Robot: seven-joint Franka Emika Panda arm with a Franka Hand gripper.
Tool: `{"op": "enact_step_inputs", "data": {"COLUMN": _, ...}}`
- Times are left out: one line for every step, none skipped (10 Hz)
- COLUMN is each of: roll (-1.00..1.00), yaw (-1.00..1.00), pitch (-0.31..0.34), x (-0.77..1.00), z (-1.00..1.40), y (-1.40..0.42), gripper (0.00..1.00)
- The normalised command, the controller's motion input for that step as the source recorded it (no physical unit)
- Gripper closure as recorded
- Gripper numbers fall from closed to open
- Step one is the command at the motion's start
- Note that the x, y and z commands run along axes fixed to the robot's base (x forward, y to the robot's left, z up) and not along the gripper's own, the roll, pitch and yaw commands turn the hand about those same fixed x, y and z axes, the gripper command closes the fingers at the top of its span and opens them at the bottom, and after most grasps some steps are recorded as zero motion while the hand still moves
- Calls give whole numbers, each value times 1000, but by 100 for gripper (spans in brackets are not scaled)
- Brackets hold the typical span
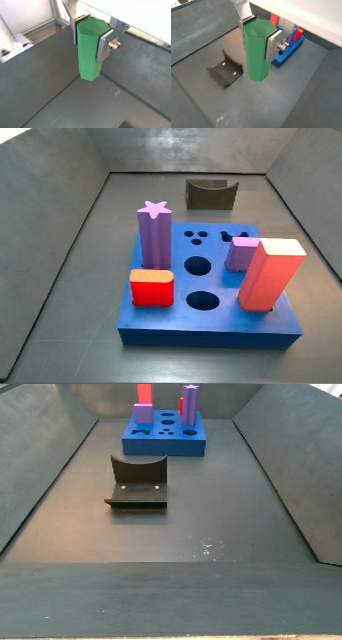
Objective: Pick up the hexagon object. Move up. Move to above the board. Insert the hexagon object.
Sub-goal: Move to above the board.
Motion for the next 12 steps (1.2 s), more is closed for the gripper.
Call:
{"op": "enact_step_inputs", "data": {"roll": 3, "yaw": 27, "pitch": 110, "x": 294, "z": 6, "y": -1000, "gripper": 100}}
{"op": "enact_step_inputs", "data": {"roll": 3, "yaw": 24, "pitch": 109, "x": 298, "z": 7, "y": -1000, "gripper": 100}}
{"op": "enact_step_inputs", "data": {"roll": -8, "yaw": 17, "pitch": 106, "x": 305, "z": 9, "y": -1000, "gripper": 100}}
{"op": "enact_step_inputs", "data": {"roll": -9, "yaw": 12, "pitch": 104, "x": 309, "z": 11, "y": -1000, "gripper": 100}}
{"op": "enact_step_inputs", "data": {"roll": 0, "yaw": 12, "pitch": 105, "x": 318, "z": 13, "y": -1000, "gripper": 100}}
{"op": "enact_step_inputs", "data": {"roll": -12, "yaw": 8, "pitch": 106, "x": 327, "z": 15, "y": -1000, "gripper": 100}}
{"op": "enact_step_inputs", "data": {"roll": 0, "yaw": 8, "pitch": 107, "x": 336, "z": 18, "y": -1000, "gripper": 100}}
{"op": "enact_step_inputs", "data": {"roll": -11, "yaw": 7, "pitch": 110, "x": 340, "z": 19, "y": -1000, "gripper": 100}}
{"op": "enact_step_inputs", "data": {"roll": 7, "yaw": 10, "pitch": 112, "x": 355, "z": 24, "y": -1000, "gripper": 100}}
{"op": "enact_step_inputs", "data": {"roll": 1, "yaw": 9, "pitch": 115, "x": 365, "z": 30, "y": -1000, "gripper": 100}}
{"op": "enact_step_inputs", "data": {"roll": 15, "yaw": 7, "pitch": 125, "x": 398, "z": 33, "y": -1000, "gripper": 100}}
{"op": "enact_step_inputs", "data": {"roll": 18, "yaw": 8, "pitch": 129, "x": 396, "z": 41, "y": -928, "gripper": 100}}
